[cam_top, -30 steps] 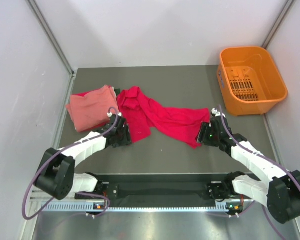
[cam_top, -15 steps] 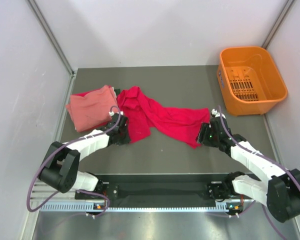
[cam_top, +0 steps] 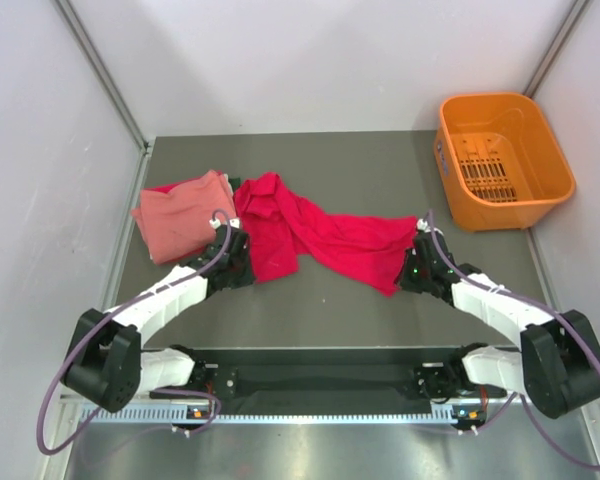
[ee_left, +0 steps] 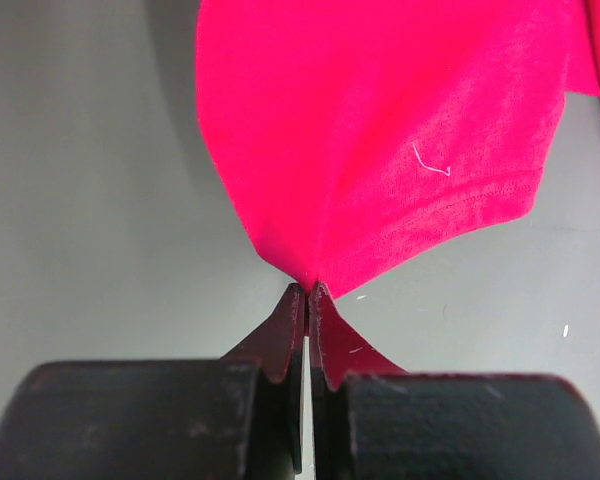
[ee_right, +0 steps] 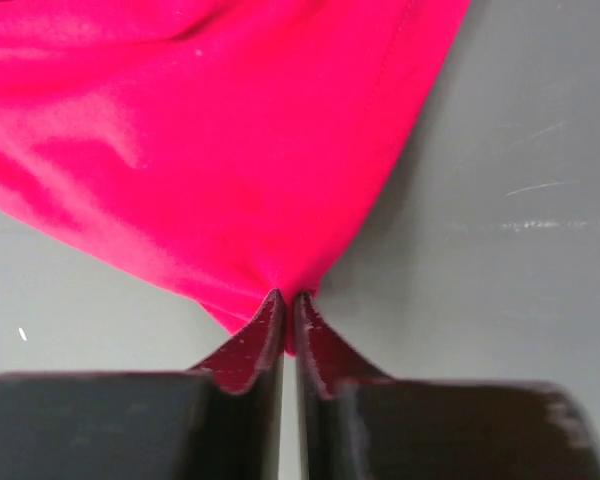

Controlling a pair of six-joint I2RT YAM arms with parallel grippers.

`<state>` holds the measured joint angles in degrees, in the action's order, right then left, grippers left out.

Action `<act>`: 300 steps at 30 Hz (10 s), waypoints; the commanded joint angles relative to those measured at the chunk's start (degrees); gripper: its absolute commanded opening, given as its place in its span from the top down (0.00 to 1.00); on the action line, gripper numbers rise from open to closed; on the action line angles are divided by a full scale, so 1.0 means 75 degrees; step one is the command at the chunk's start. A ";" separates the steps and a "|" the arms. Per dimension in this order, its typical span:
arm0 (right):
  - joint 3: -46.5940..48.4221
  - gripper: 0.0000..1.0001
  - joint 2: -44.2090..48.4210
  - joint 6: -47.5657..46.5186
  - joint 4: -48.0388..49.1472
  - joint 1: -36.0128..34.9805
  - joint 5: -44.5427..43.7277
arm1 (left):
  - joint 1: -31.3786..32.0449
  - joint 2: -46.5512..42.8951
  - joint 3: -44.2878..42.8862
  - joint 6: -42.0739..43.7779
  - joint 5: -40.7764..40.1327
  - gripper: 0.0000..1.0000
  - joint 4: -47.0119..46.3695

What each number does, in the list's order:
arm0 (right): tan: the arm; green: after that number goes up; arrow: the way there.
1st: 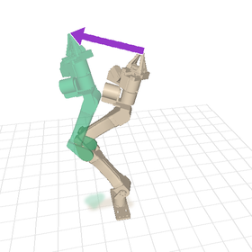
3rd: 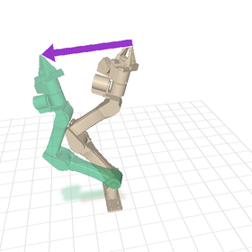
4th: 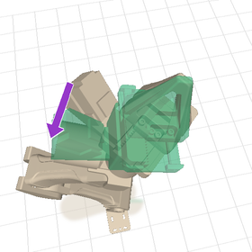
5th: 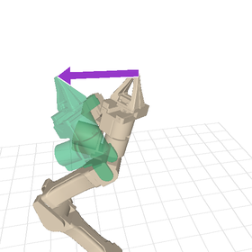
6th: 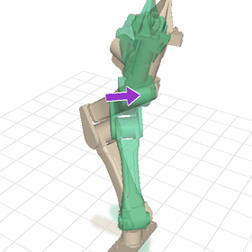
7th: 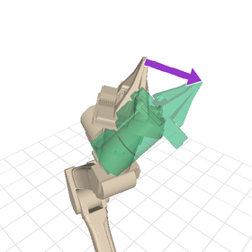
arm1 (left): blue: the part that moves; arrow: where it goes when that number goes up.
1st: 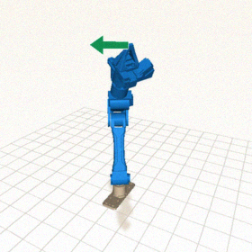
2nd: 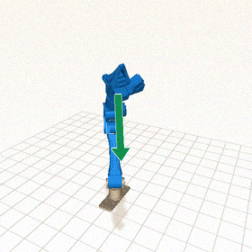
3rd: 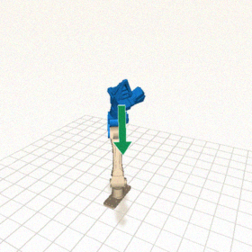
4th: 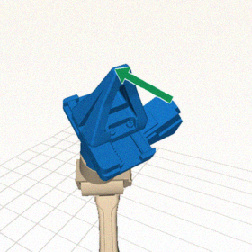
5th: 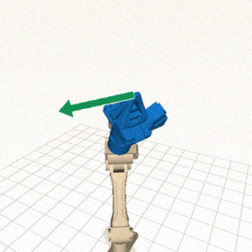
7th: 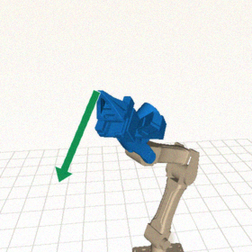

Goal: Fold and stack the t-shirts
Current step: Flatten the tshirt out, then fold the tshirt

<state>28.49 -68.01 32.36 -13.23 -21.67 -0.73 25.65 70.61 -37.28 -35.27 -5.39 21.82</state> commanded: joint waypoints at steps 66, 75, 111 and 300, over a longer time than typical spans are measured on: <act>0.1309 0.20 -0.1513 0.0045 0.1436 0.0546 0.0777 | -0.1052 -0.0274 -0.5518 0.0343 0.0648 1.00 0.1438; 0.2130 0.19 -0.2346 0.0337 0.1272 0.0546 0.0145 | -0.1533 0.0030 -0.6056 0.0401 0.1023 1.00 0.1473; 0.6041 0.58 -0.4032 -0.1524 -0.1845 0.0042 -0.2587 | -0.1803 0.0136 -0.5014 0.0601 0.1527 1.00 0.1297; 0.1684 1.00 0.0444 -0.0729 -0.0755 0.3124 0.0145 | -0.1686 -0.1495 -0.1251 -0.0724 0.1715 1.00 -0.1268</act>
<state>35.64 -62.83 26.63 -23.14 2.81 4.56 12.86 57.01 -41.23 -41.45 7.99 19.77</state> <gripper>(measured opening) 0.009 0.015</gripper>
